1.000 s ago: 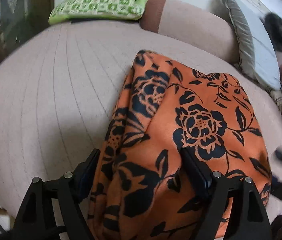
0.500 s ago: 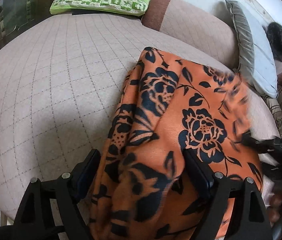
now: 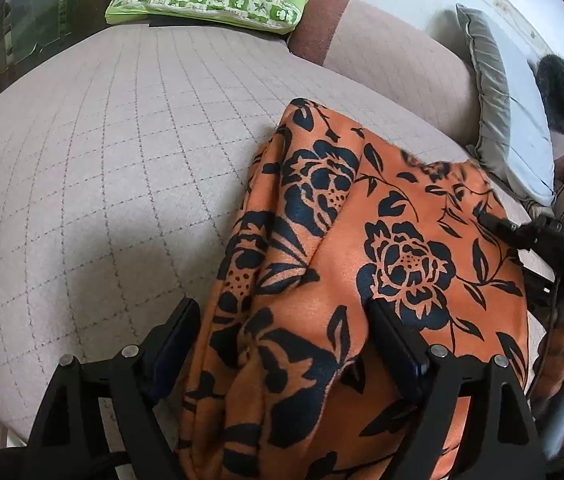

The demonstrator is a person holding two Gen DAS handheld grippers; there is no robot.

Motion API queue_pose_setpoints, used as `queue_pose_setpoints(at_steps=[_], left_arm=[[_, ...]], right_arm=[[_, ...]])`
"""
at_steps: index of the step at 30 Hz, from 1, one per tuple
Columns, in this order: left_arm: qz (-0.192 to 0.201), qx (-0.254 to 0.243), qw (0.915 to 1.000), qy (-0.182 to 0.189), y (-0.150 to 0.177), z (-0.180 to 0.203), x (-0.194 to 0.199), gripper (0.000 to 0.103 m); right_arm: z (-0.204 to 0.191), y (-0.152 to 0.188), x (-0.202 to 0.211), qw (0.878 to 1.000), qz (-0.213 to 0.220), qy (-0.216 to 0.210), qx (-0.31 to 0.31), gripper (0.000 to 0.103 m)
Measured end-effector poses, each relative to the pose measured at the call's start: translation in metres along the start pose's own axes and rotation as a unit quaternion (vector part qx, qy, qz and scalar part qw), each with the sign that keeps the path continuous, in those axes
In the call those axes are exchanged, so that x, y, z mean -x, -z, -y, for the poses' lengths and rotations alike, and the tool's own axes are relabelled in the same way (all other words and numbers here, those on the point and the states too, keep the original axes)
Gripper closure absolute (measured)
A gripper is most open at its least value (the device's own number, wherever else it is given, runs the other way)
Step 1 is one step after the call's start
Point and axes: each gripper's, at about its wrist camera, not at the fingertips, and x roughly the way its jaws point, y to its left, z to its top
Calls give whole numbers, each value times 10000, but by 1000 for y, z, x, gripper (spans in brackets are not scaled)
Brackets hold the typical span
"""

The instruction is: Fold small clothes

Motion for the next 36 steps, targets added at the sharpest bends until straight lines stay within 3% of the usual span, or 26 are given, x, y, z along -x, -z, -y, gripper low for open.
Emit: queue_pose_setpoints(at_steps=[1, 3, 4, 5, 6, 7, 9, 14, 15, 17, 19, 23, 25, 26, 28, 29, 30, 31, 33, 36], left_arm=[[-4, 1, 10000, -5, 0, 0, -1, 14], [46, -53, 10000, -50, 2, 3, 0, 14], [68, -68, 9999, -58, 2, 2, 0, 14], [64, -63, 9999, -46, 2, 1, 0, 14], [51, -44, 10000, -27, 2, 0, 0, 14], [44, -11, 10000, -19, 2, 0, 0, 14], [61, 1, 10000, -59, 4, 1, 2, 14], [100, -38, 9999, -106, 8, 2, 7, 14], [102, -23, 9999, -103, 9, 2, 9, 14], [97, -26, 9999, -51, 9, 1, 14, 14], [138, 12, 9999, 56, 10, -2, 23, 14], [1233, 411, 9914, 129, 8, -30, 75, 13], [994, 710, 9923, 213, 8, -48, 71, 13], [407, 1046, 9919, 595, 10, -62, 52, 13], [-336, 1477, 9820, 1127, 18, -77, 25, 14], [-97, 1256, 9871, 984, 18, -74, 34, 49], [-62, 955, 9868, 1306, 15, -67, 40, 90], [-50, 839, 9863, 1422, 14, -63, 44, 92], [197, 494, 9924, 1113, 11, -49, 55, 92], [-165, 825, 9897, 1160, 1, -51, 48, 81]], right_arm=[[13, 2, -20, 9988, -369, 281, -152, 78], [27, -2, -21, 9969, -417, -67, -670, 74], [16, -4, -7, 9981, -237, 91, -554, 64], [5, -3, 3, 9990, -71, 280, -337, 43], [-5, -1, 15, 9989, 87, 456, -89, 33], [-18, 1, 26, 9975, 220, 647, 204, 29], [-40, 7, 49, 9961, 341, 538, 614, 29], [-80, 59, 78, 9908, -126, -193, 1333, 29], [-75, 72, 75, 9905, -304, -222, 1319, 29], [-38, 94, 53, 9893, -990, 169, 1062, 28], [-39, 92, 60, 9916, -765, 189, 1029, 29], [-63, 90, 58, 9832, -1019, 499, 1428, 28], [-57, 90, 54, 9818, -1026, 467, 1526, 28], [-51, 89, 52, 9846, -978, 385, 1400, 28], [-42, 86, 56, 9898, -890, 198, 1093, 28], [-41, 86, 55, 9901, -898, 182, 1063, 28], [-42, 86, 58, 9899, -913, 179, 1073, 28], [-44, 89, 59, 9888, -934, 200, 1142, 28], [-47, 89, 56, 9866, -972, 239, 1291, 28], [-47, 90, 61, 9863, -1003, 230, 1290, 28]])
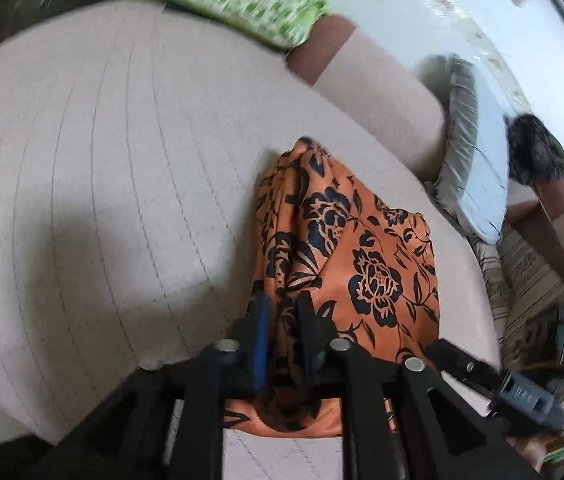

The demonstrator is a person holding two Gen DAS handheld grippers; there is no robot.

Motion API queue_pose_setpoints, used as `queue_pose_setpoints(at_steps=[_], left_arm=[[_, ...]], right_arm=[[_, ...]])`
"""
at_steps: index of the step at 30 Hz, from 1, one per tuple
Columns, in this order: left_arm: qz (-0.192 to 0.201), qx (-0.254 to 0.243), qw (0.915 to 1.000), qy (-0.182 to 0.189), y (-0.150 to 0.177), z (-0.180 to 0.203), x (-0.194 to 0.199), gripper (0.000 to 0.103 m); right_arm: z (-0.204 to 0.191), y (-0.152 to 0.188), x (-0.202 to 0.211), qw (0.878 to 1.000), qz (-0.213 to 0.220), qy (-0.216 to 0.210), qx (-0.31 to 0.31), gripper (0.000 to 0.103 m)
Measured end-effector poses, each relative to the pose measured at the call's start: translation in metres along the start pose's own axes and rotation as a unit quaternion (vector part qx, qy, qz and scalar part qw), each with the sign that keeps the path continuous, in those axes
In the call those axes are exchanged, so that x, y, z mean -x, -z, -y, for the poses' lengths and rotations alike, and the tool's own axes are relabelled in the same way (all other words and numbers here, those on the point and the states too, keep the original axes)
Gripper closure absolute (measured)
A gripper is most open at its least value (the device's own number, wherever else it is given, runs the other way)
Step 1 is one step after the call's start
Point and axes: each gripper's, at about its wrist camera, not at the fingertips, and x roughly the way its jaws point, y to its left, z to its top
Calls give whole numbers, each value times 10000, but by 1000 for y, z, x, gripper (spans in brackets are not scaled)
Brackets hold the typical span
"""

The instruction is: Fold small clothes

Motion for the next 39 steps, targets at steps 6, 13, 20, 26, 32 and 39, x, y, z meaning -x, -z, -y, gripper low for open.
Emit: queue_pose_setpoints(at_steps=[6, 13, 20, 26, 32, 39], left_arm=[[909, -383, 9949, 187, -69, 30, 14, 0], [-981, -149, 9942, 414, -83, 7, -102, 71], [-750, -289, 9964, 272, -78, 5, -104, 63], [-352, 18, 9983, 475, -80, -12, -48, 16], [-845, -603, 9942, 291, -54, -9, -58, 7], [-810, -1453, 9860, -92, -39, 22, -64, 80]], right_arm=[[-8, 0, -5, 9989, -173, 22, 439, 26], [2, 0, -8, 9990, -83, -308, 302, 26], [0, -1, -14, 9988, -85, -275, 393, 26], [16, -16, 26, 9953, 461, -853, -21, 24], [85, -32, -4, 9804, 402, -1157, -1541, 13], [48, -39, -49, 9923, -473, -914, -684, 63]])
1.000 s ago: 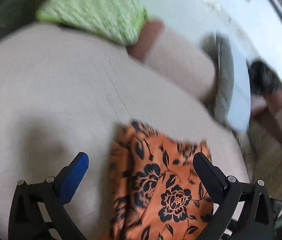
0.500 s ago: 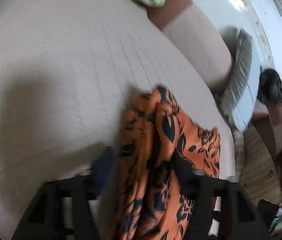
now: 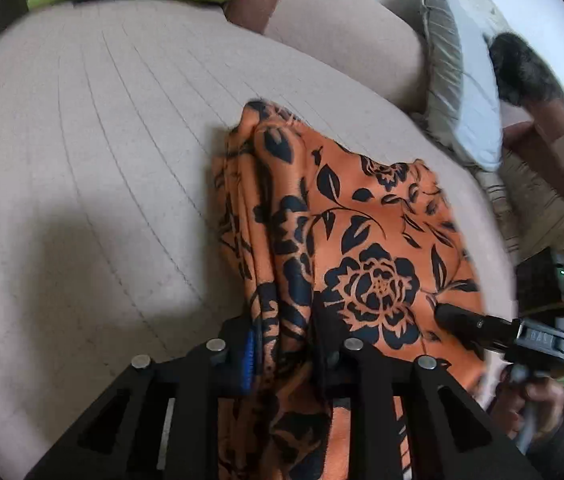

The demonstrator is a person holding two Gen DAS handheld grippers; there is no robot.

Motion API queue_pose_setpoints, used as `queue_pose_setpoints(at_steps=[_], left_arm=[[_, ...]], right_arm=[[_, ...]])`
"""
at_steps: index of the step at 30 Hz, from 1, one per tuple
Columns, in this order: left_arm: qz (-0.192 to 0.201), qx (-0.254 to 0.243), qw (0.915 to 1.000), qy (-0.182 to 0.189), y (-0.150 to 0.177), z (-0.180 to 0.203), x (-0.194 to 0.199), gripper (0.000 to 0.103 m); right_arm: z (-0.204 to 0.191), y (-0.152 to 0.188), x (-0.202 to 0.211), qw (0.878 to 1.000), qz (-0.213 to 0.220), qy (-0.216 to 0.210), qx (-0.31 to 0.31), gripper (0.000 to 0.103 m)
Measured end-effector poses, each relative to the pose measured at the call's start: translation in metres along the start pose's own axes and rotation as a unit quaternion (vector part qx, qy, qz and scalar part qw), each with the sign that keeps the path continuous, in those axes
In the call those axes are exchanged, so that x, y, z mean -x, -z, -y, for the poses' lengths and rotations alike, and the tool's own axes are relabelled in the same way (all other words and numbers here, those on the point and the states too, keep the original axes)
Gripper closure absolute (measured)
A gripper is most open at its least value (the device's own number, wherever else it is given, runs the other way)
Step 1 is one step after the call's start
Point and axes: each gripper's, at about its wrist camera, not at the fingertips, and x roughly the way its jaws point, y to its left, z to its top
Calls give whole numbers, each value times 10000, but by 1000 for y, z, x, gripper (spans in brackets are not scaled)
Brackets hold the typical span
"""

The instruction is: Fold small clothes

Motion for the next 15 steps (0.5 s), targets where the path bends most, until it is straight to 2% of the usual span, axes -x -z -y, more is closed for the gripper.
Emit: queue_pose_setpoints(at_steps=[1, 3, 5, 9, 11, 15], left_arm=[[75, -35, 9999, -116, 1, 6, 1, 81], [320, -229, 9989, -269, 1, 23, 14, 81], [587, -398, 9973, -192, 0, 35, 32, 81], [1279, -727, 9891, -74, -23, 80, 67, 81], [1433, -876, 9858, -22, -39, 105, 67, 81], [1525, -1020, 9830, -38, -60, 147, 34, 80]], right_arm=[[-8, -2, 5, 9998, 33, 79, 188, 69], [-28, -5, 22, 9978, 182, 191, 603, 71], [-46, -12, 45, 9948, 375, 263, 910, 72], [-69, -44, 113, 9859, 960, 242, 1349, 72], [-69, -59, 135, 9825, 1138, 261, 1453, 71], [-47, -88, 163, 9794, 1351, 300, 1467, 71]])
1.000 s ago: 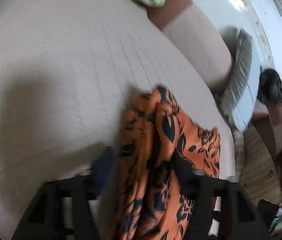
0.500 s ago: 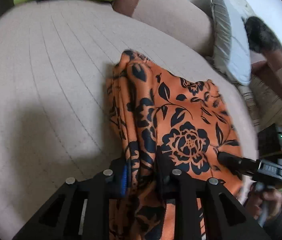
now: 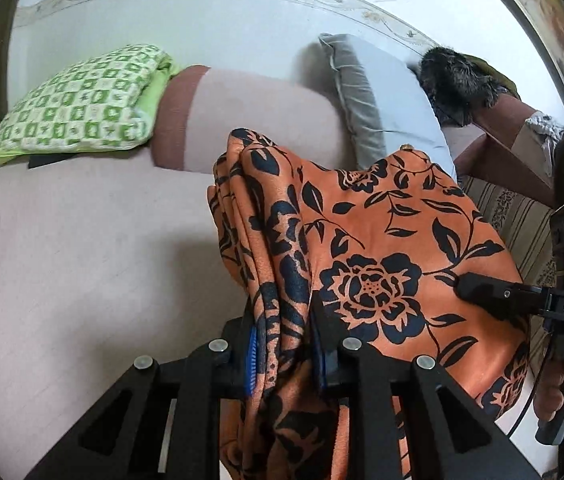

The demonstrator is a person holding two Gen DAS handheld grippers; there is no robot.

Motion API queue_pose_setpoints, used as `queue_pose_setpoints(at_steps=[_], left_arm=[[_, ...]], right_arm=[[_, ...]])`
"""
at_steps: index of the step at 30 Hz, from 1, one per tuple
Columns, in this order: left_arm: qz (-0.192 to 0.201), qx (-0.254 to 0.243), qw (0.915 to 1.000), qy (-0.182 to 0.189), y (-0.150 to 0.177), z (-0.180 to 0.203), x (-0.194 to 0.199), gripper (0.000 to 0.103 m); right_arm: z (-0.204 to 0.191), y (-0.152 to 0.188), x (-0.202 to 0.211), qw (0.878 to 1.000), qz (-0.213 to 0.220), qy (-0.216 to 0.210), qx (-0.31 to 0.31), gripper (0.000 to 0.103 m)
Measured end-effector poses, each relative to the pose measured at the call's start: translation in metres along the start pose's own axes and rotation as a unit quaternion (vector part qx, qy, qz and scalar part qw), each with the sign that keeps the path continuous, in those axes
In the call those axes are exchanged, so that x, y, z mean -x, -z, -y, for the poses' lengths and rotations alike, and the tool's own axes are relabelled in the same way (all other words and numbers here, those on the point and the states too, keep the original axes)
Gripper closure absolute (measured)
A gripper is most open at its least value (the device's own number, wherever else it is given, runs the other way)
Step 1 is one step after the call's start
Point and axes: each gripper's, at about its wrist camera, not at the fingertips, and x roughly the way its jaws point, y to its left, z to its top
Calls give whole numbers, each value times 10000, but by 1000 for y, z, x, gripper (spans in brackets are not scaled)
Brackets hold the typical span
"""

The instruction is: Fold small clothes

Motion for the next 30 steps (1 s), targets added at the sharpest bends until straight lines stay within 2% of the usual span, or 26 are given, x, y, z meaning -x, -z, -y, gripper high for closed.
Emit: queue_pose_setpoints(at_steps=[4, 7, 8, 9, 10, 12, 15, 16, 19, 21, 22, 23, 24, 25, 26, 27, 28, 30], left_arm=[[-170, 181, 9997, -7, 11, 2, -39, 79], [-664, 217, 9973, -208, 30, -1, -88, 74], [-931, 171, 9947, -393, 39, -4, -111, 71], [-1168, 152, 9911, -625, 48, -9, -129, 61], [-1230, 198, 9903, -608, 53, -13, -132, 53], [-1004, 462, 9918, -644, 54, -24, -113, 32], [-667, 492, 9948, -594, 45, -27, -77, 30], [-513, 459, 9958, -597, 44, -26, -64, 30], [-244, 272, 9981, -491, 51, -14, -39, 27], [-392, -12, 9975, -590, 70, -4, -44, 20], [-585, -105, 9955, -737, 77, 2, -57, 20], [-1106, -220, 9888, -975, 91, 2, -79, 20], [-1514, -195, 9830, -1018, 103, 0, -95, 20], [-1520, -22, 9843, -900, 109, -4, -98, 20], [-1360, 153, 9869, -854, 109, -7, -90, 20], [-1365, 207, 9868, -843, 106, -7, -83, 20], [-1313, 186, 9878, -813, 102, -6, -74, 20], [-1031, -58, 9906, -899, 94, 1, -53, 20]], right_arm=[[45, 5, -20, 9995, -15, 38, -302, 70], [86, 30, -55, 9967, -275, 280, -705, 67], [99, 40, -69, 9937, -471, 448, -914, 65], [110, 54, -84, 9878, -772, 790, -1099, 64], [117, 59, -88, 9847, -875, 954, -1164, 51], [115, 61, -73, 9887, -573, 803, -1126, 49], [101, 51, -44, 9889, -298, 1178, -850, 49], [91, 48, -29, 9892, -60, 1262, -744, 46], [62, 54, 0, 9939, 342, 900, -537, 46], [43, 62, 1, 9973, 375, 504, -391, 42], [39, 68, -4, 9986, 279, 284, -350, 34], [40, 76, -13, 9990, 113, 213, -379, 31], [49, 83, -31, 9977, -246, 362, -521, 31], [69, 93, -48, 9924, -650, 589, -860, 33], [82, 99, -46, 9899, -602, 622, -1124, 45], [82, 97, -35, 9889, -405, 661, -1269, 51], [78, 95, -29, 9888, -367, 671, -1278, 51], [54, 88, -10, 9916, -192, 1005, -795, 42]])
